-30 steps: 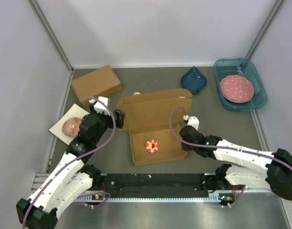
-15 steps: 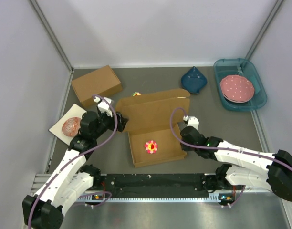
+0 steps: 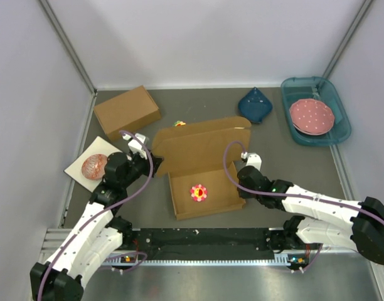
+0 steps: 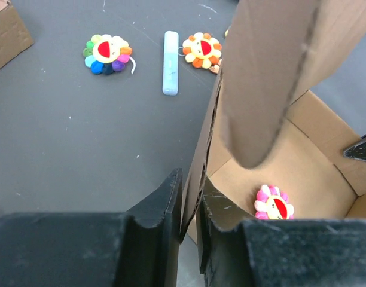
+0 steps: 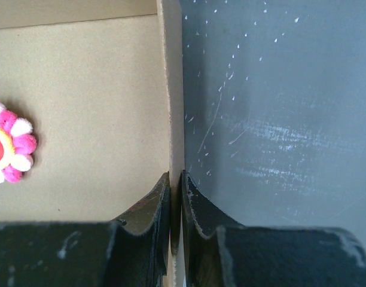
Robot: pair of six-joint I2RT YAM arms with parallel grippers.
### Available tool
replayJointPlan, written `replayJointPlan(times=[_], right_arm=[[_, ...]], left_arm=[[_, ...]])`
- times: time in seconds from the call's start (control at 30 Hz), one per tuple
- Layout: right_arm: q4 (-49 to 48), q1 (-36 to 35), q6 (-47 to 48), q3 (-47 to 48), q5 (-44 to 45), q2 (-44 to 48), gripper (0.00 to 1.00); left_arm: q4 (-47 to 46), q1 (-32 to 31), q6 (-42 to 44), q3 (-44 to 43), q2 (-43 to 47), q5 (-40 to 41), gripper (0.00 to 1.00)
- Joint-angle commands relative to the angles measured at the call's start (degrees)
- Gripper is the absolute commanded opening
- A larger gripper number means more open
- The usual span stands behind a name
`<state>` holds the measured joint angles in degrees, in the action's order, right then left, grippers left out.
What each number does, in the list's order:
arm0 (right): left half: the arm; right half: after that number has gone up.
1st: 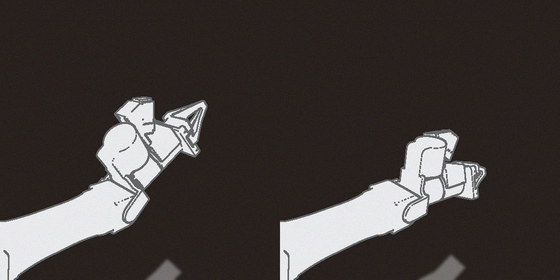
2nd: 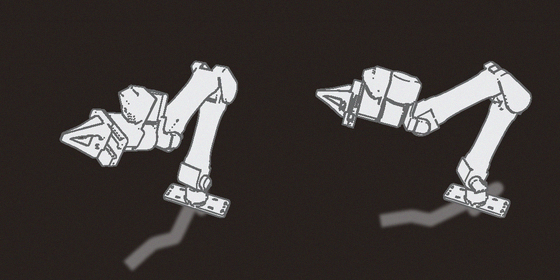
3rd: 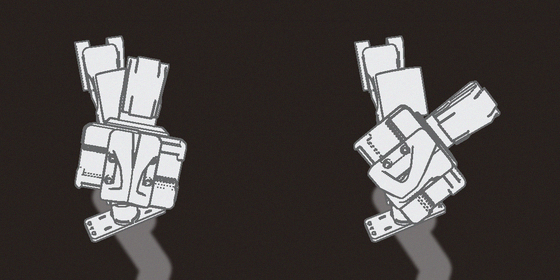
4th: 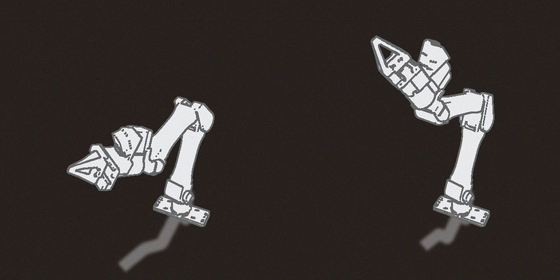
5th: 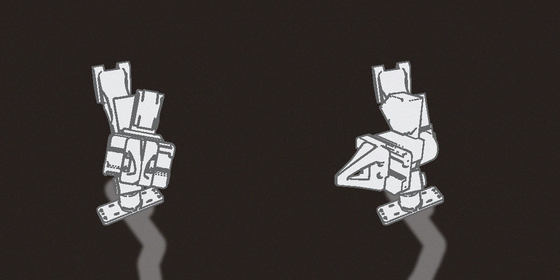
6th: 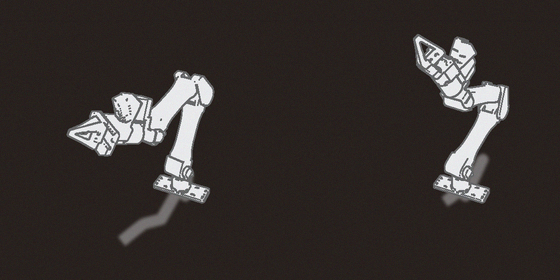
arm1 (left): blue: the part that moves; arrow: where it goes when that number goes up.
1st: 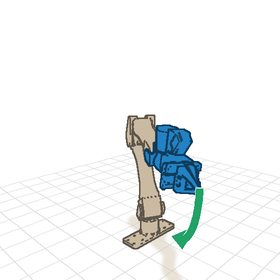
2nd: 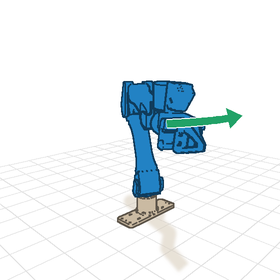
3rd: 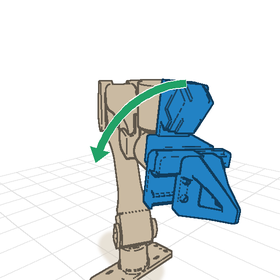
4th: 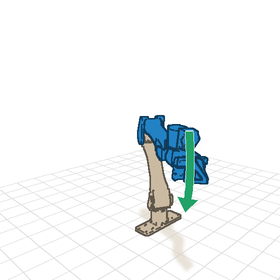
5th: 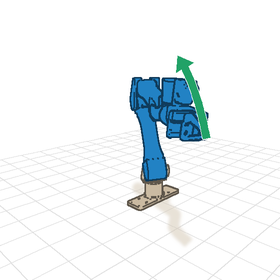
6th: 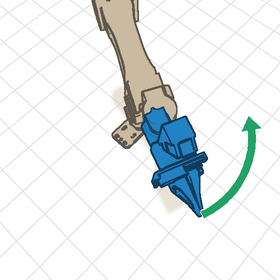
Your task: Fold the paper box
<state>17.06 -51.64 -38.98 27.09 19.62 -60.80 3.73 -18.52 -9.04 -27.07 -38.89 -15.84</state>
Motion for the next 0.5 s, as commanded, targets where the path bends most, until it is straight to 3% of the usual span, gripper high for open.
replayJointPlan(times=[0.0,0.2,0.27,0.37,0.47], right_arm=[[0.4,-0.7,-1.0,1.0,-2.7,-0.4,0.10],[1.3,-0.8,-3.3,1.4,-2.9,0.6,0.10],[1.7,-1.3,-4.3,1.6,-2.7,1.5,0.11],[3.8,-1.6,-4.8,3.1,-1.5,4.0,0.18],[7.3,-1.6,-3.2,5.9,-0.3,8.3,0.42]], left_arm=[[-6.3,0.1,-2.3,0.9,-0.6,-3.7,0.17],[-14.9,-2.2,-5.6,6.0,0.4,-1.0,0.00],[-16.2,-3.4,-4.9,7.2,1.5,1.7,0.00],[-15.6,-4.9,-3.7,7.4,2.0,3.3,0.00],[-14.8,-5.1,-2.0,6.3,1.8,4.3,0.00]])
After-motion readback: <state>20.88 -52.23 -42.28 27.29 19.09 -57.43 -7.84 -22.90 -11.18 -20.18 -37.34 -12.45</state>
